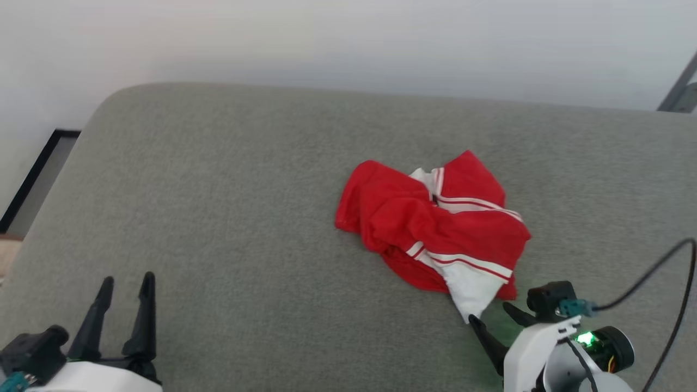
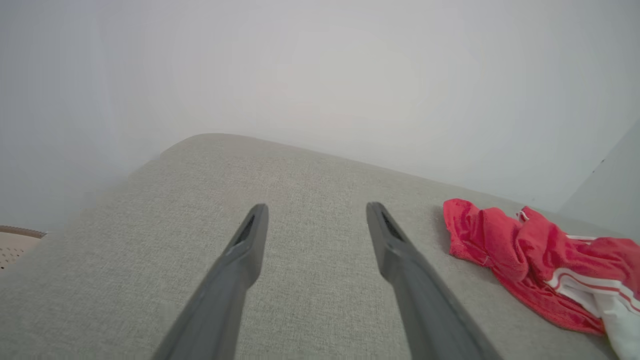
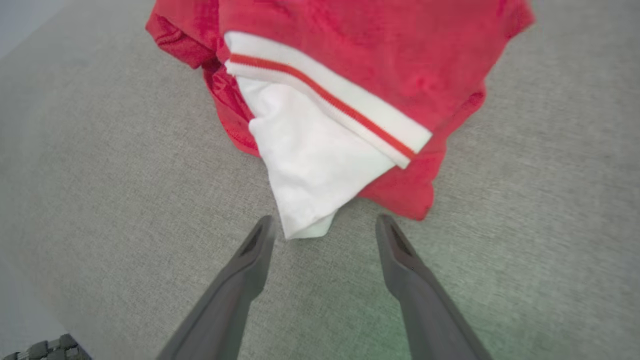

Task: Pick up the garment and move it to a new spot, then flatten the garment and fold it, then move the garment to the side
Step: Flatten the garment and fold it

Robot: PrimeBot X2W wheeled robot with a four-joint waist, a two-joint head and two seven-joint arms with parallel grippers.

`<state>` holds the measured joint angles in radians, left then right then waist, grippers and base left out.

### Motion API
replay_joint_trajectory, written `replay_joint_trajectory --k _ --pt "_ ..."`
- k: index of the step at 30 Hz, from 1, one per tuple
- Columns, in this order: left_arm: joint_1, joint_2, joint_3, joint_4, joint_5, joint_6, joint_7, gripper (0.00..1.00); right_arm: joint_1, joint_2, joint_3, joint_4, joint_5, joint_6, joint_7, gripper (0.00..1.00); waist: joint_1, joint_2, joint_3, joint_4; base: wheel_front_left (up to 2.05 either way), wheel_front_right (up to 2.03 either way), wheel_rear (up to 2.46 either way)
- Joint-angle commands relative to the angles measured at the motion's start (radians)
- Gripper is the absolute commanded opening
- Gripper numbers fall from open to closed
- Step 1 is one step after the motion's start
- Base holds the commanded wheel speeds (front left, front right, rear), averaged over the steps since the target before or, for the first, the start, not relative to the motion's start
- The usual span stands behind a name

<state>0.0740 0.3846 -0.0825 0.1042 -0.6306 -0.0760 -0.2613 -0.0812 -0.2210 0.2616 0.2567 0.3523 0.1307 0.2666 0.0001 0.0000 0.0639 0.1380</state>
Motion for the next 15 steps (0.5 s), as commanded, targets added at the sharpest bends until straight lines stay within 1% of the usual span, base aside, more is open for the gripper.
replay_joint_trajectory --k 1,4,7,8,9,10,13,15 --pt "-0.023 -0.008 -0.004 0.007 0.003 -0.008 -0.005 1.0 -0.02 0.0 0.008 0.005 0.008 0.0 0.037 1.0 -0.0001 0.0 0.025 0.027 0.0 0.0 0.0" --pt "-0.041 -0.02 -0.007 0.021 0.007 -0.015 -0.005 1.0 -0.043 -0.001 0.022 0.018 0.004 0.0 0.086 1.0 -0.0001 0.0 0.042 0.045 0.0 0.0 0.0" --pt "-0.052 -0.024 -0.009 0.031 0.011 -0.02 -0.005 1.0 -0.056 -0.001 0.025 0.032 -0.006 0.0 0.108 1.0 -0.0001 0.0 0.05 0.054 0.0 0.0 0.0" --pt "-0.056 -0.026 -0.01 0.034 0.013 -0.023 -0.005 1.0 -0.063 -0.003 0.026 0.039 -0.015 0.0 0.116 0.81 -0.0001 0.0 0.054 0.058 0.0 0.0 0.0" --pt "-0.061 -0.029 -0.01 0.037 0.014 -0.024 -0.005 1.0 -0.073 -0.006 0.028 0.045 -0.024 0.0 0.118 0.05 -0.0001 0.0 0.058 0.061 0.0 0.0 0.0" --pt "-0.065 -0.032 -0.008 0.041 0.016 -0.027 -0.005 1.0 -0.078 -0.005 0.024 0.05 -0.03 0.0 0.118 0.0 -0.0001 0.0 0.061 0.063 0.0 0.0 0.0" --pt "-0.074 -0.042 0.0 0.048 0.02 -0.031 -0.005 1.0 -0.092 -0.003 0.012 0.055 -0.033 0.0 0.128 0.0 -0.0001 0.0 0.068 0.065 0.0 0.0 0.0" --pt "-0.074 -0.048 0.005 0.053 0.024 -0.034 -0.005 1.0 -0.097 -0.013 0.0 0.047 -0.032 0.0 0.14 0.0 -0.0001 0.0 0.072 0.062 0.0 0.0 0.0"
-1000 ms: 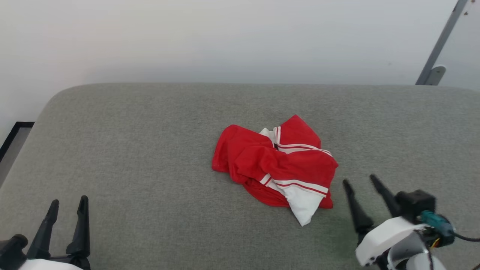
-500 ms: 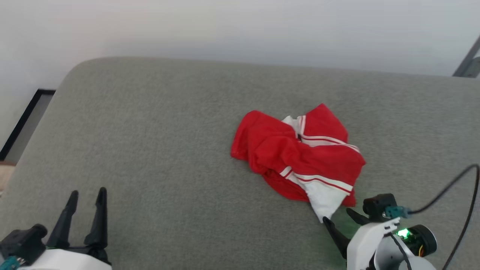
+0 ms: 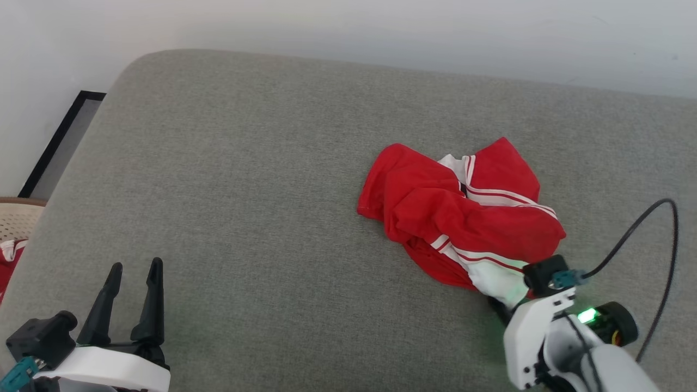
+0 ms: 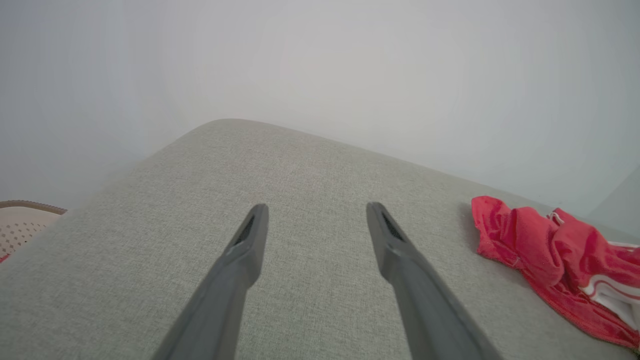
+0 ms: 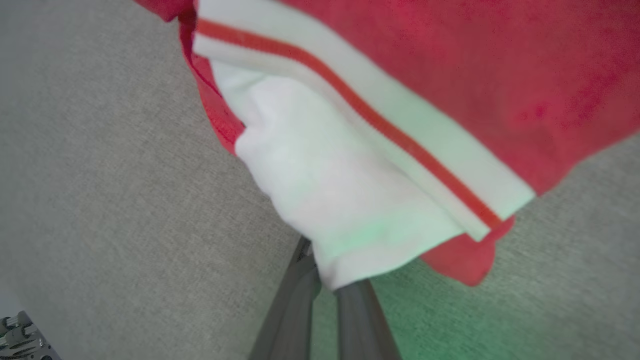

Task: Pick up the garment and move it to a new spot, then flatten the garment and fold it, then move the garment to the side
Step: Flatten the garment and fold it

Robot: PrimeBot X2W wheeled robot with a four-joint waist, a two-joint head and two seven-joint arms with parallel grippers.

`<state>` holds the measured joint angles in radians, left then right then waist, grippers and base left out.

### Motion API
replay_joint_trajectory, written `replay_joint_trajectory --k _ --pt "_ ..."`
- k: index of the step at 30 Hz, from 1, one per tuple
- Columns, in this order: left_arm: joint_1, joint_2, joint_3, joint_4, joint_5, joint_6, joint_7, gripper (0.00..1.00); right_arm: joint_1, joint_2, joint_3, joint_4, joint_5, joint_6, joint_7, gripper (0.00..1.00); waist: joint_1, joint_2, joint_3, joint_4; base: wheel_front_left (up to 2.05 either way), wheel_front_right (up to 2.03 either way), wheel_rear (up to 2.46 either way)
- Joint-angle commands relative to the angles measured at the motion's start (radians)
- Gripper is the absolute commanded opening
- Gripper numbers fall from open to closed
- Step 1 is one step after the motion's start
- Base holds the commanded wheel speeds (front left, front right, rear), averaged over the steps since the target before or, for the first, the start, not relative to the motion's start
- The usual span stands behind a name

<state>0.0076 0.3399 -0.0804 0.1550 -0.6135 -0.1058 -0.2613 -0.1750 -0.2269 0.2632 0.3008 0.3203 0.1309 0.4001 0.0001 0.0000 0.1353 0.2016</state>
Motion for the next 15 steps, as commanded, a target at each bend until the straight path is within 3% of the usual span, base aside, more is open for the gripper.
replay_joint_trajectory --k 1,7,15 --pt "-0.009 -0.007 0.005 0.004 0.007 -0.006 -0.005 1.0 -0.006 -0.013 -0.007 -0.006 0.003 0.0 0.012 0.0 -0.0001 0.0 0.002 -0.003 0.0 0.0 0.0" --pt "-0.006 -0.014 0.028 0.008 0.016 -0.012 -0.005 1.0 0.0 -0.059 -0.081 -0.096 0.007 0.0 0.077 0.0 -0.0001 0.0 0.005 -0.028 0.0 0.0 0.0" --pt "-0.022 -0.027 0.036 0.012 0.033 -0.017 -0.005 1.0 -0.001 -0.162 -0.255 -0.181 -0.006 0.0 0.148 0.0 -0.0001 0.0 0.024 -0.058 0.0 0.0 0.0"
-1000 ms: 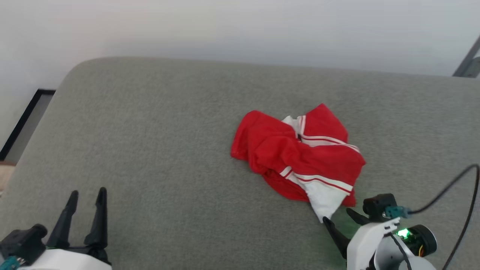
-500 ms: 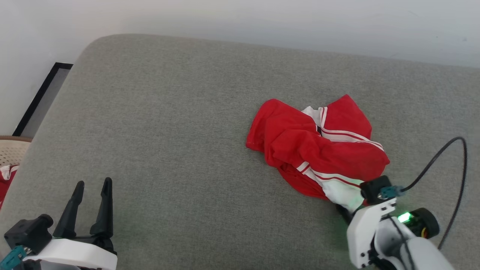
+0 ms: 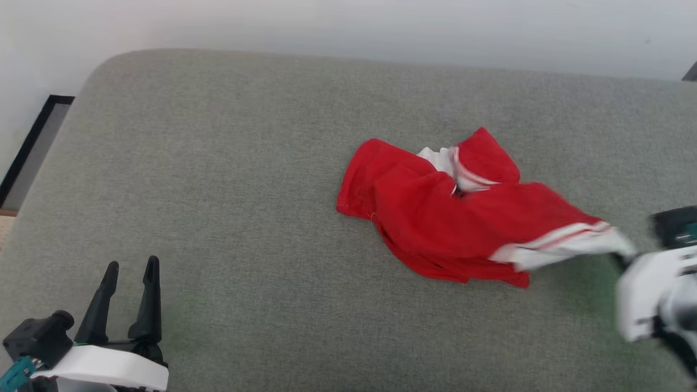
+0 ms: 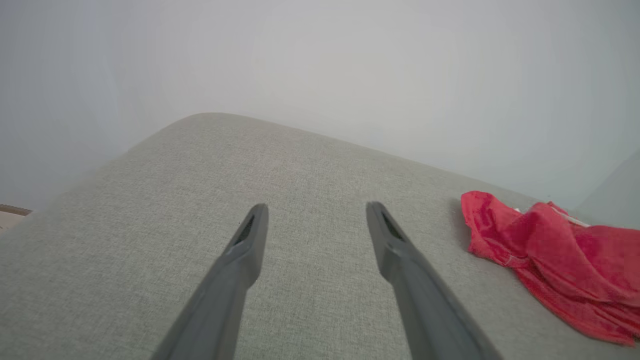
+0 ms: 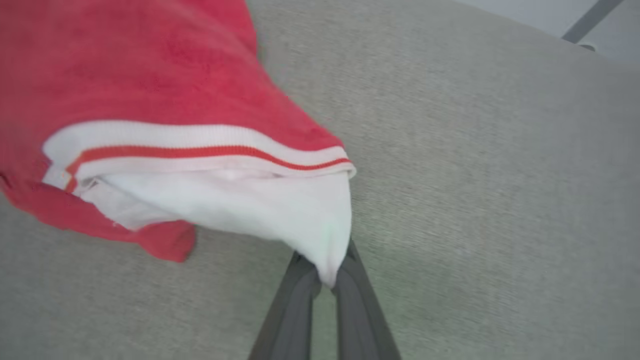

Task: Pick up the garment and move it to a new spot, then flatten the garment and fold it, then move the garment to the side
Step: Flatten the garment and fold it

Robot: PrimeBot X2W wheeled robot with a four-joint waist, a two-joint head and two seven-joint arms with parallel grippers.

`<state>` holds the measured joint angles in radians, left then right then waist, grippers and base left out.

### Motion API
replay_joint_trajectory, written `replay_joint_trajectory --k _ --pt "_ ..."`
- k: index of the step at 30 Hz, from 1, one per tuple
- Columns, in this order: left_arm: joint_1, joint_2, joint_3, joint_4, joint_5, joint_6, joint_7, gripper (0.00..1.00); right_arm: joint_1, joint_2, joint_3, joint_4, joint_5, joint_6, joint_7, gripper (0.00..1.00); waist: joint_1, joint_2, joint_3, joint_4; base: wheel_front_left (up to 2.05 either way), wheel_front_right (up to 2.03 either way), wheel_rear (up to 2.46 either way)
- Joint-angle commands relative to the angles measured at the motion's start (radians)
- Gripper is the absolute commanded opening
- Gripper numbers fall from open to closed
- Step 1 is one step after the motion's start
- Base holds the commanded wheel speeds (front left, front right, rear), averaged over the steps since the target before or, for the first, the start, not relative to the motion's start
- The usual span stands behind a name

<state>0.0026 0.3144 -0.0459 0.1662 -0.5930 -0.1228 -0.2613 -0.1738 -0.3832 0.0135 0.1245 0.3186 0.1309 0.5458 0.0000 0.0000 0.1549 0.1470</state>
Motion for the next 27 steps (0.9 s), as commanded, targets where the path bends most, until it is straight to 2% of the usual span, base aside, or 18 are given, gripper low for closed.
replay_joint_trajectory --k 1,7,9,14,15,16,17,18,19,23,27 --pt "-0.021 -0.002 0.0 0.001 0.014 -0.001 -0.005 1.0 -0.01 -0.015 -0.031 -0.004 -0.004 0.0 0.009 0.0 0.0 0.0 0.009 -0.006 0.0 0.0 0.0" --pt "-0.052 -0.008 -0.017 0.012 0.021 -0.006 -0.005 1.0 -0.037 -0.074 -0.133 0.081 -0.027 0.0 0.053 0.0 0.0 0.0 0.041 -0.005 0.0 0.0 0.0" --pt "-0.066 -0.008 -0.023 0.018 0.022 -0.007 -0.005 1.0 -0.059 -0.063 -0.155 0.13 -0.009 0.0 0.06 0.0 0.0 0.0 0.051 -0.003 0.0 0.0 0.0" --pt "-0.093 -0.005 -0.034 0.03 0.018 -0.007 -0.005 1.0 -0.109 -0.049 -0.127 0.253 0.009 0.0 0.065 0.0 0.0 0.0 0.073 -0.002 0.0 0.0 0.0" --pt "-0.098 -0.002 -0.041 0.033 0.018 -0.007 -0.005 1.0 -0.119 -0.04 -0.121 0.276 0.021 0.0 0.07 0.08 0.0 0.0 0.077 -0.004 0.0 0.0 0.0" --pt "-0.103 0.003 -0.051 0.036 0.015 -0.007 -0.005 1.0 -0.127 -0.036 -0.114 0.293 0.025 0.0 0.072 0.26 0.0 0.0 0.08 -0.006 0.0 0.0 0.0" --pt "-0.11 0.01 -0.06 0.039 0.008 -0.007 -0.005 1.0 -0.137 -0.033 -0.106 0.303 0.031 0.0 0.073 0.58 0.0 0.0 0.082 -0.009 0.0 0.0 0.0" --pt "-0.11 0.01 -0.06 0.039 0.008 -0.007 -0.005 1.0 -0.137 -0.033 -0.106 0.303 0.031 0.0 0.073 0.58 0.0 0.0 0.082 -0.009 0.0 0.0 0.0" --pt "-0.116 0.018 -0.067 0.042 0.001 -0.007 -0.004 1.0 -0.145 -0.026 -0.095 0.311 0.042 0.0 0.084 1.0 0.0 0.0 0.083 -0.013 0.0 0.0 0.0" --pt "-0.153 0.051 -0.102 0.04 -0.026 -0.007 0.028 1.0 -0.16 -0.038 -0.077 0.305 0.069 0.0 0.095 1.0 0.0 0.0 0.083 -0.032 0.0 0.0 0.0" --pt "-0.195 0.094 -0.14 0.018 -0.054 -0.007 0.09 1.0 -0.14 -0.038 -0.082 0.242 0.096 0.0 0.059 1.0 0.0 0.0 0.073 -0.064 0.0 0.0 0.0"
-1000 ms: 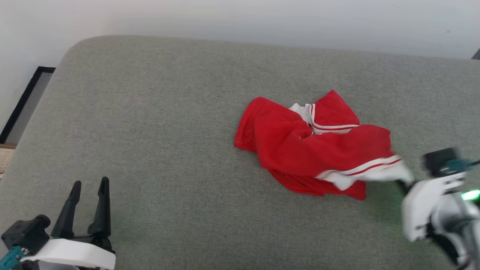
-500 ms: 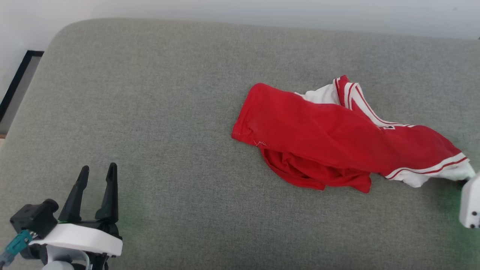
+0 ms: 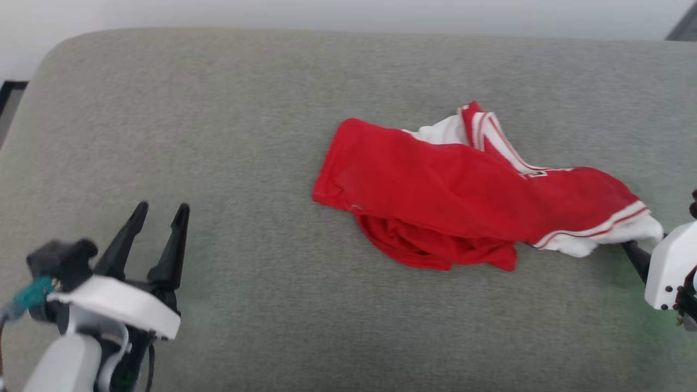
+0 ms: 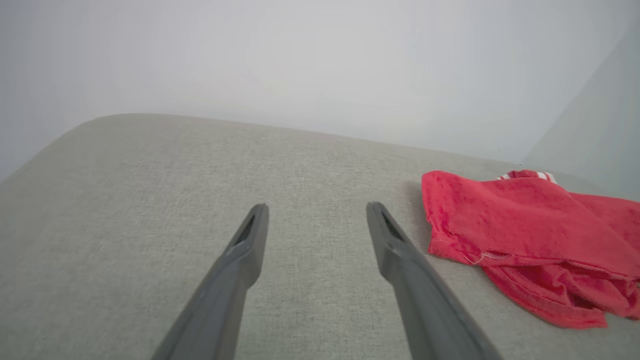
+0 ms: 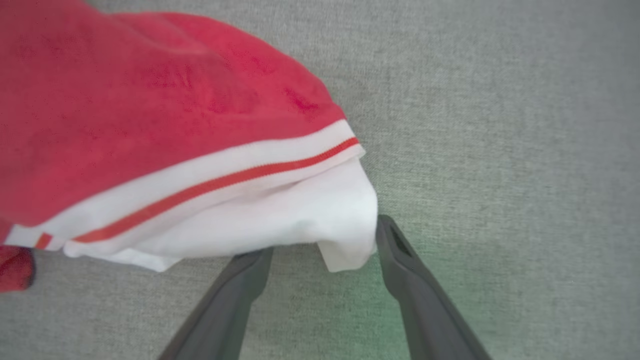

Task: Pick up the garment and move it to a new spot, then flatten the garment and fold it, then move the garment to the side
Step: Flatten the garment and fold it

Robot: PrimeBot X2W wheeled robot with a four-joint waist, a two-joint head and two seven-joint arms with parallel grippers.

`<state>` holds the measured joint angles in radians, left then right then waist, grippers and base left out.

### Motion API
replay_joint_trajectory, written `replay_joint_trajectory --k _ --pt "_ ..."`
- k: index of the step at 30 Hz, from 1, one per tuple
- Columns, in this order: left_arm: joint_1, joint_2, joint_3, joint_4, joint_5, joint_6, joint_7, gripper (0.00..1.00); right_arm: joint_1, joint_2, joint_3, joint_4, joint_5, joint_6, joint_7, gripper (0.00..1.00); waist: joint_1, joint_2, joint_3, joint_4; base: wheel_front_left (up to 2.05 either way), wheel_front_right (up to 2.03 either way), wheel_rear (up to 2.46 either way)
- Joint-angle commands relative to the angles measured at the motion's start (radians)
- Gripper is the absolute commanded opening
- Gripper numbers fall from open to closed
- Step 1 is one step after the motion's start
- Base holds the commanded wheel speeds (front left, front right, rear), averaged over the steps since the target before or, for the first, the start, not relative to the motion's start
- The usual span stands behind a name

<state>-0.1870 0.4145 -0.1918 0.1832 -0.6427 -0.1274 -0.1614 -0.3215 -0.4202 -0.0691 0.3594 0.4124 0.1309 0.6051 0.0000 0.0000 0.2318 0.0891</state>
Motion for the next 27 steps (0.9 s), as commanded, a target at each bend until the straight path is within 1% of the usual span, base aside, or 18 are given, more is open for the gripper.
replay_joint_trajectory --k 1,3,7,10,11,13,17,20,24,27 --pt "-0.019 0.009 -0.006 -0.007 -0.008 -0.002 0.011 1.0 0.014 0.002 -0.006 -0.009 0.004 0.0 -0.011 1.0 0.0 0.0 -0.007 -0.015 0.0 0.0 0.0" --pt "-0.045 0.034 -0.032 -0.027 -0.019 -0.002 0.056 1.0 0.026 0.01 -0.018 -0.054 -0.005 0.0 -0.038 1.0 0.0 0.0 -0.012 -0.035 0.0 0.0 0.0" --pt "-0.109 0.085 -0.085 -0.064 -0.04 -0.002 0.158 1.0 0.053 0.049 -0.046 -0.142 -0.033 0.0 -0.115 1.0 0.0 0.0 -0.021 -0.081 0.0 0.0 0.0" --pt "-0.164 0.117 -0.135 -0.085 -0.061 -0.002 0.25 1.0 0.064 0.097 -0.069 -0.192 -0.072 0.0 -0.197 1.0 0.0 0.0 -0.026 -0.118 0.0 0.0 0.0" --pt "-0.199 0.131 -0.162 -0.088 -0.081 -0.002 0.322 1.0 0.067 0.136 -0.083 -0.224 -0.097 0.0 -0.254 1.0 0.0 0.0 -0.028 -0.146 0.0 0.0 0.0" --pt "-0.24 0.148 -0.19 -0.091 -0.09 -0.002 0.391 1.0 0.065 0.174 -0.094 -0.257 -0.134 0.0 -0.316 1.0 0.0 0.0 -0.03 -0.174 0.0 0.0 0.0" --pt "-0.311 0.16 -0.237 -0.046 -0.138 -0.002 0.533 1.0 0.052 0.259 -0.112 -0.274 -0.189 0.0 -0.424 1.0 0.0 0.0 -0.03 -0.225 0.0 0.0 0.0" --pt "-0.373 0.157 -0.269 0.005 -0.154 -0.002 0.636 1.0 0.052 0.302 -0.103 -0.273 -0.215 0.0 -0.466 1.0 0.0 0.0 -0.023 -0.259 0.0 0.0 0.0" --pt "-0.436 0.145 -0.311 0.084 -0.165 0.005 0.76 1.0 0.044 0.333 -0.062 -0.269 -0.229 0.0 -0.528 1.0 0.0 0.0 -0.008 -0.298 0.0 0.0 0.0" --pt "-0.476 0.134 -0.333 0.145 -0.169 0.018 0.836 1.0 0.046 0.346 -0.037 -0.246 -0.218 0.0 -0.571 1.0 0.0 0.0 0.008 -0.323 0.0 0.0 0.0"
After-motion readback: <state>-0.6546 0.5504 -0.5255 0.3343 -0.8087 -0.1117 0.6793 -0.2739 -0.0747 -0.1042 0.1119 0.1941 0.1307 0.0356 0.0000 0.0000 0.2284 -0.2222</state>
